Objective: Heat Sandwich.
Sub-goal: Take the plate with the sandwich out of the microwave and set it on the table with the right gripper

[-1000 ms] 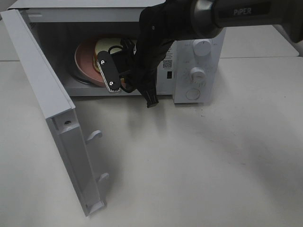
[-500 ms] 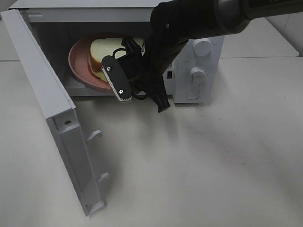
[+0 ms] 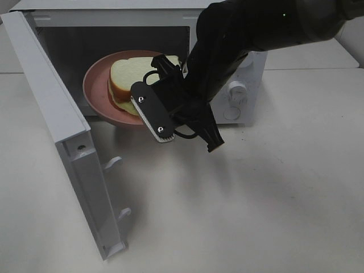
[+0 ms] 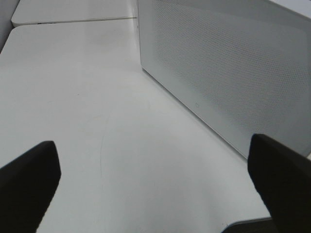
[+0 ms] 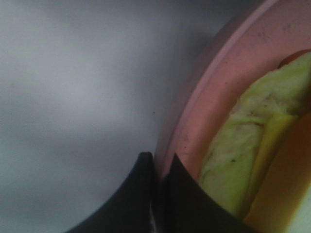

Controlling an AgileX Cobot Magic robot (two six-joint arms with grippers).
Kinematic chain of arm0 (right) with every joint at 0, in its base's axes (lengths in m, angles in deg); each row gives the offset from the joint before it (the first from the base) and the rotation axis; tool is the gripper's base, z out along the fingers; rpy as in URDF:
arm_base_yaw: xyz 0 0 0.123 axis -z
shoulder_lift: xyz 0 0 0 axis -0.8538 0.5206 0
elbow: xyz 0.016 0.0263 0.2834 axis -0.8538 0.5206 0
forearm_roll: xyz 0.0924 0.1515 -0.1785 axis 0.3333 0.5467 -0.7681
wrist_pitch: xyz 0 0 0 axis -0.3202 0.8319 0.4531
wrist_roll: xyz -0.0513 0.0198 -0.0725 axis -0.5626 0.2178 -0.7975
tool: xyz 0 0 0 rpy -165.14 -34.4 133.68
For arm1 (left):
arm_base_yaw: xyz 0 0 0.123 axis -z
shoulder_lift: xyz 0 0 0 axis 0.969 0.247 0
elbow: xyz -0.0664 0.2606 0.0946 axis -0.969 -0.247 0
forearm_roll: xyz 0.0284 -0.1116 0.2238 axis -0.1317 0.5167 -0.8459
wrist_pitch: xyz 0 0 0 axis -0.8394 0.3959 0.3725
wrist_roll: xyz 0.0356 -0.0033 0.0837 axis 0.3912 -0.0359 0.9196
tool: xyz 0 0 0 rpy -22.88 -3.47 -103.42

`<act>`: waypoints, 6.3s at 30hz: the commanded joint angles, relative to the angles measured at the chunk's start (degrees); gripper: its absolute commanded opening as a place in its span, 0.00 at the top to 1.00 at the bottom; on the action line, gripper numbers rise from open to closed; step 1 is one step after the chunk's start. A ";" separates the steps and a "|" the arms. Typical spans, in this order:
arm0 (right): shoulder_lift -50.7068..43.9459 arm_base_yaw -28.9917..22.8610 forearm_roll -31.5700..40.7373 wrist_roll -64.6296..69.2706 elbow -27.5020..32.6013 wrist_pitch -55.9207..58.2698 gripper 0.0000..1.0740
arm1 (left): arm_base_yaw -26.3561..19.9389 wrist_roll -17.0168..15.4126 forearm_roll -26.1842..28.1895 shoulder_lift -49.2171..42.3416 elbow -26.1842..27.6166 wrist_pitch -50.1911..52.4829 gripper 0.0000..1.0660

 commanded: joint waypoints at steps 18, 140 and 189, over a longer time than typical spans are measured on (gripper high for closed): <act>-18.22 -0.06 -3.50 0.63 18.51 -0.34 0.99 | -0.17 -0.34 0.06 -1.55 -0.17 0.69 0.03; -15.24 17.30 -33.40 112.70 27.73 14.61 1.00 | -0.17 -0.34 0.06 -1.55 -0.17 0.69 0.03; -1.55 20.80 -38.96 121.24 27.85 6.25 0.75 | -0.17 -0.34 0.06 -1.55 -0.17 0.69 0.03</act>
